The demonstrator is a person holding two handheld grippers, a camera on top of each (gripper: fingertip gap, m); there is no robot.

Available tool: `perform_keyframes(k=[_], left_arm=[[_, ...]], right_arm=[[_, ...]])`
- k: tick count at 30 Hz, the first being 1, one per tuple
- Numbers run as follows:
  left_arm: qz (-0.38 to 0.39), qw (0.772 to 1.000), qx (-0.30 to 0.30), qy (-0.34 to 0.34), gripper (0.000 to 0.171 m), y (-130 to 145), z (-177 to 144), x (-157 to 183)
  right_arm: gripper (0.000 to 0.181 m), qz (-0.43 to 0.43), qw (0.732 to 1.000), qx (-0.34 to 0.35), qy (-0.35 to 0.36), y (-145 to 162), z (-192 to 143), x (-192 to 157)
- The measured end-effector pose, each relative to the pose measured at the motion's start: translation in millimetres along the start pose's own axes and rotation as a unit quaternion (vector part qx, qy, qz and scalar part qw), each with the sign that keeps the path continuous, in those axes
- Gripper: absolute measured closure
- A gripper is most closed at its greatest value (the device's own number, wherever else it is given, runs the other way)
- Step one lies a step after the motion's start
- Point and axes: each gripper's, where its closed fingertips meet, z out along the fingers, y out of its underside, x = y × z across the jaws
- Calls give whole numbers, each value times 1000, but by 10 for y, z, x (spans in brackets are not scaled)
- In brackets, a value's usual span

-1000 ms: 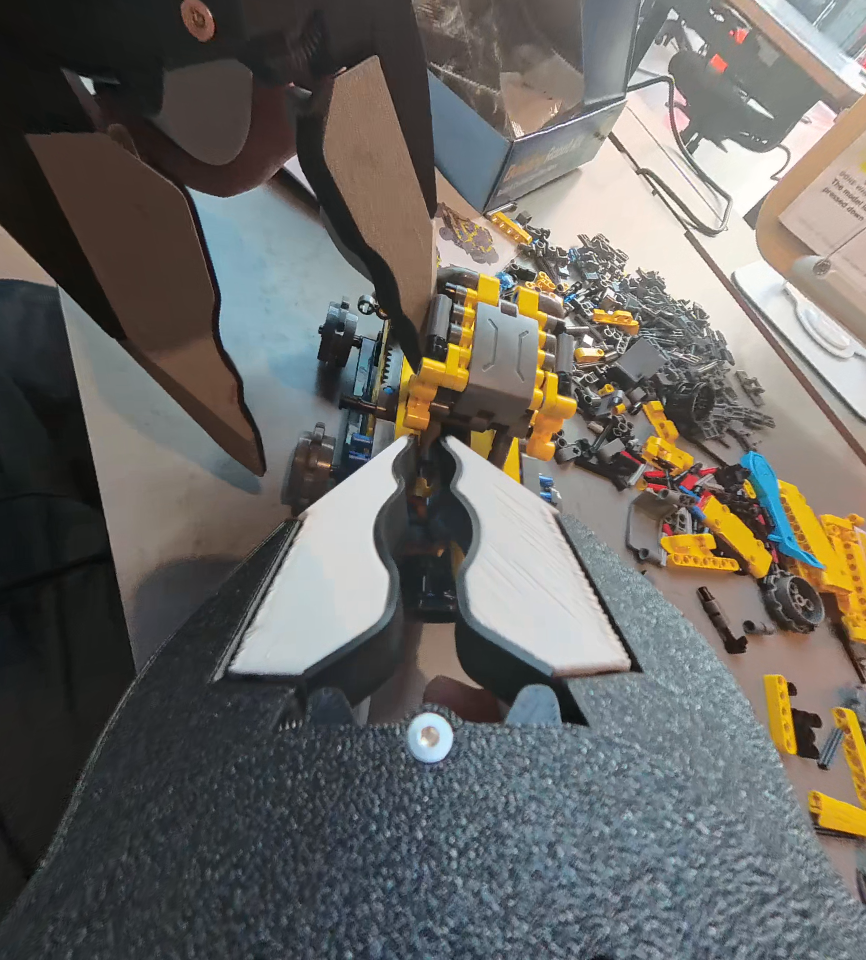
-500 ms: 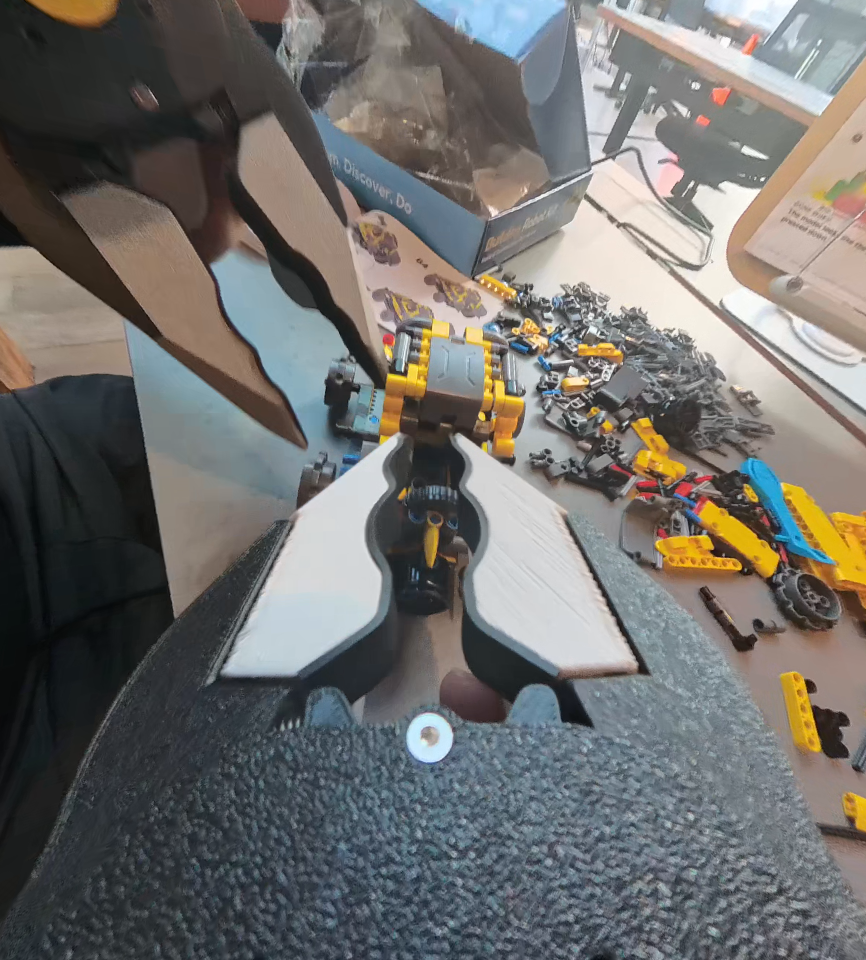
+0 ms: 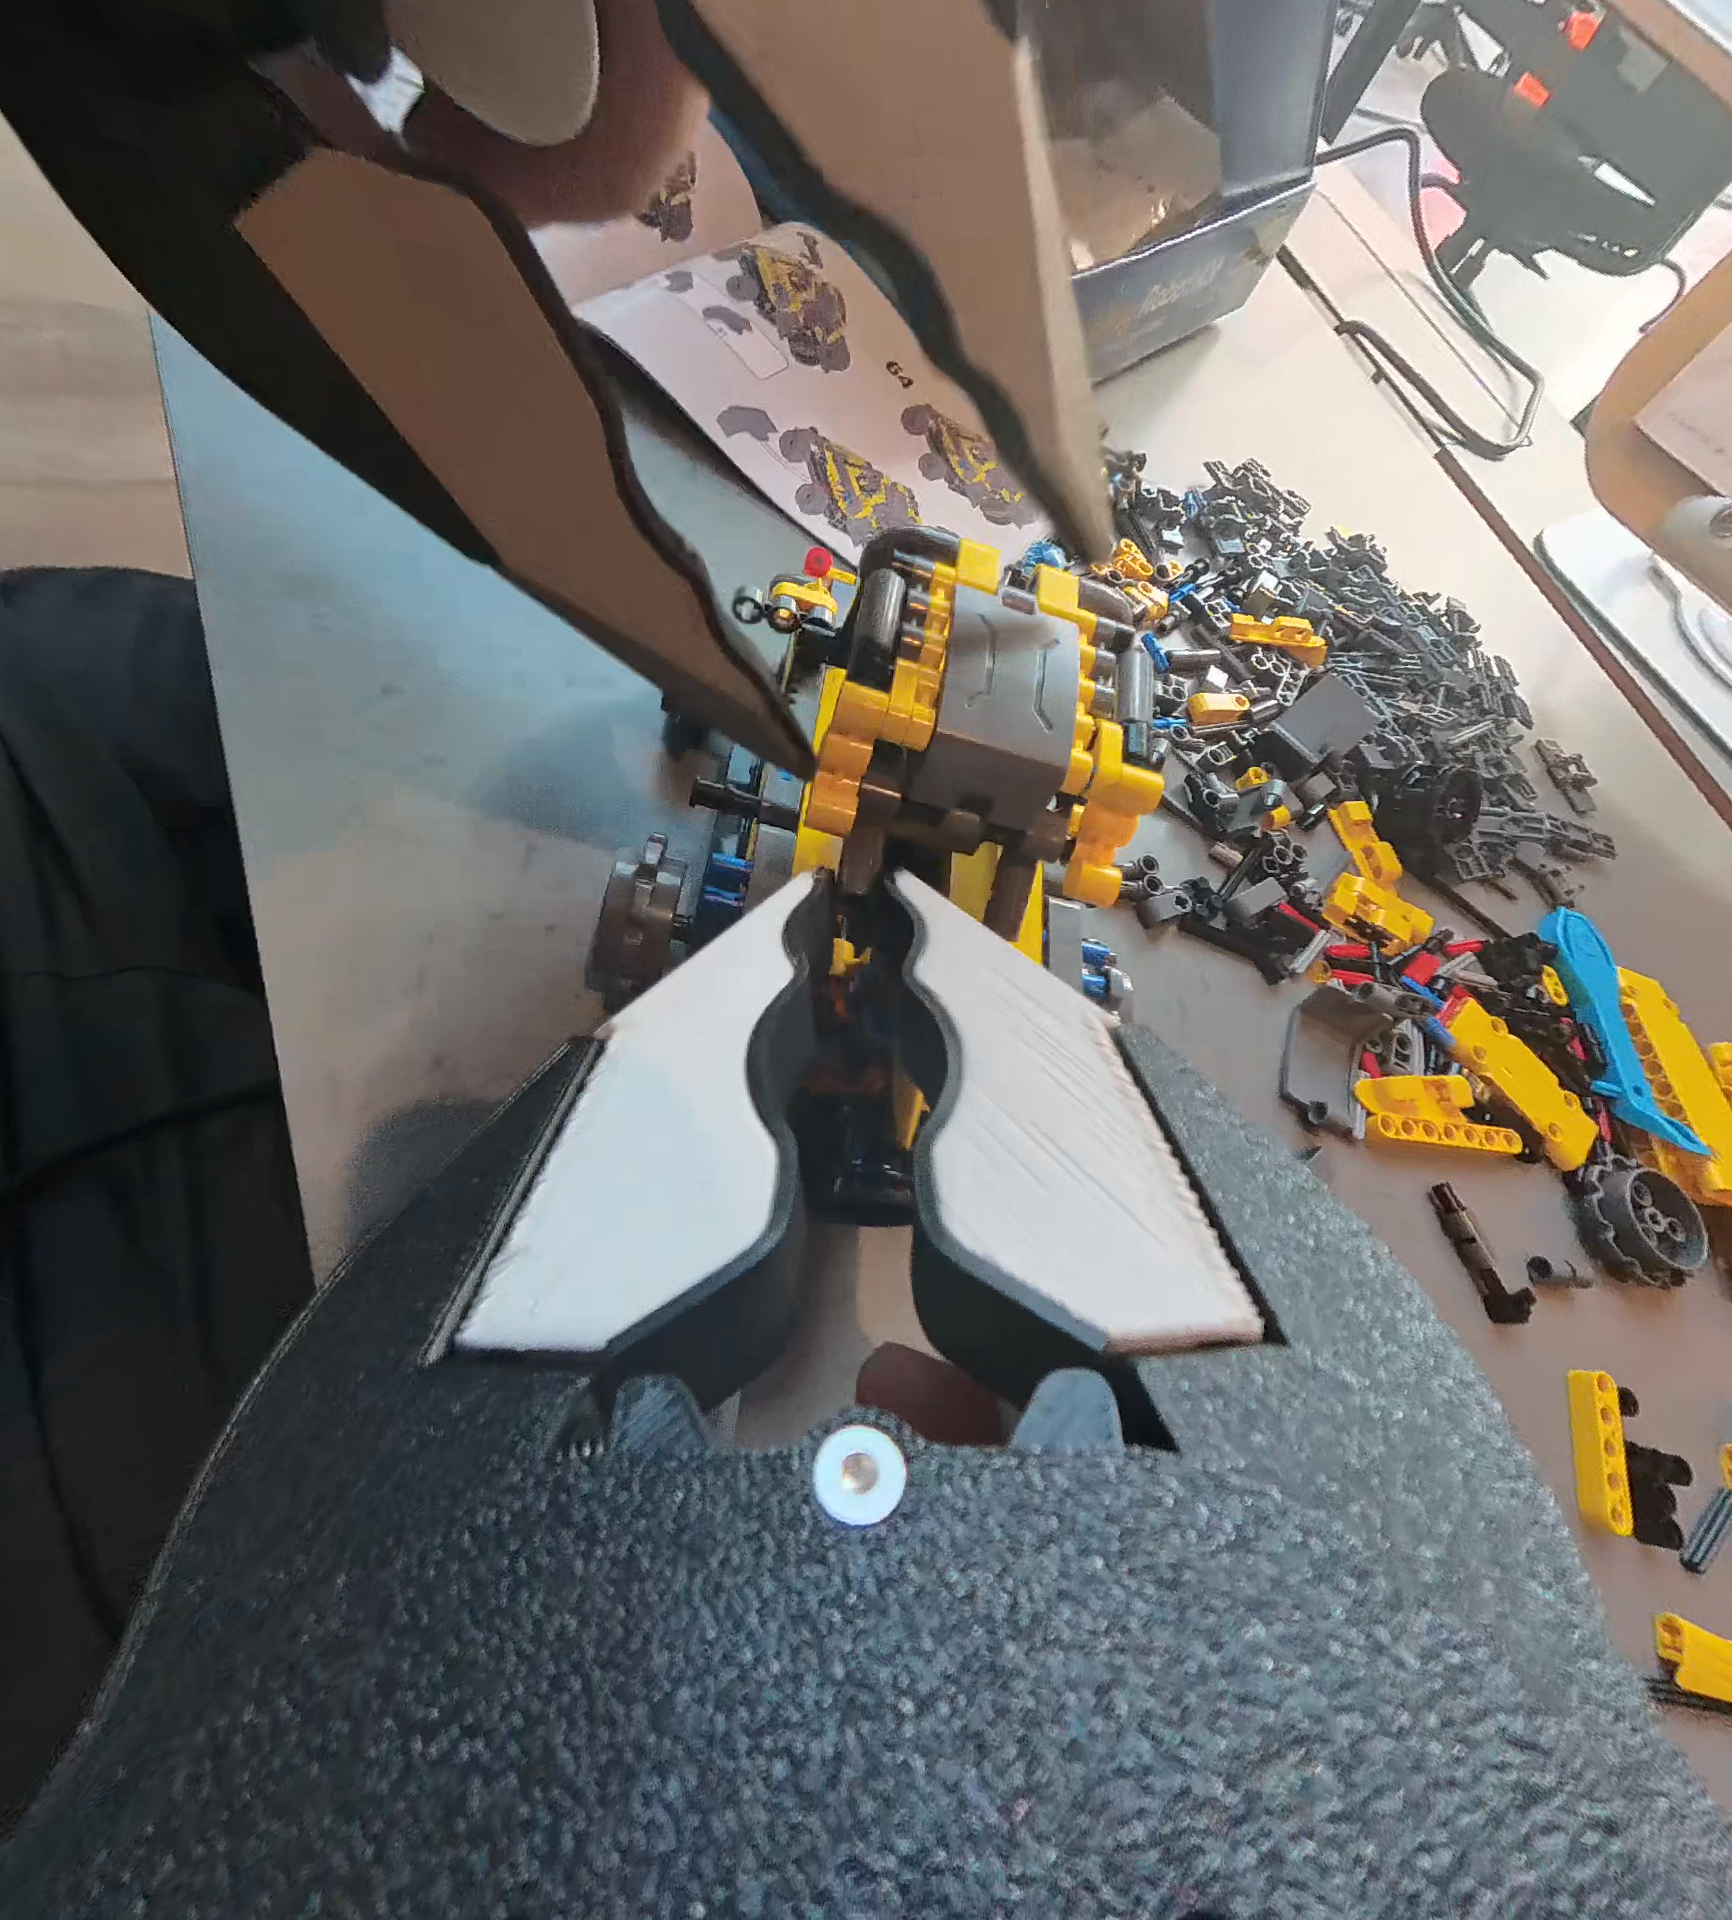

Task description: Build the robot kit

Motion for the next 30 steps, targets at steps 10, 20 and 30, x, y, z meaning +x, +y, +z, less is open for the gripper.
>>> perform_keyframes(k=[10, 20, 30], left_arm=[[-44, 996, 47, -60, 149, -81, -12, -207], [-508, 837, 185, 88, 155, 16, -52, -359], [-641, 718, 239, 127, 121, 405, -254, -367]], right_arm=[[175, 42, 996, 82, -16, -512, -243, 168], [165, 105, 988, 112, 4, -649, -225, 238], [155, 52, 997, -58, -16, -59, 242, -160]])
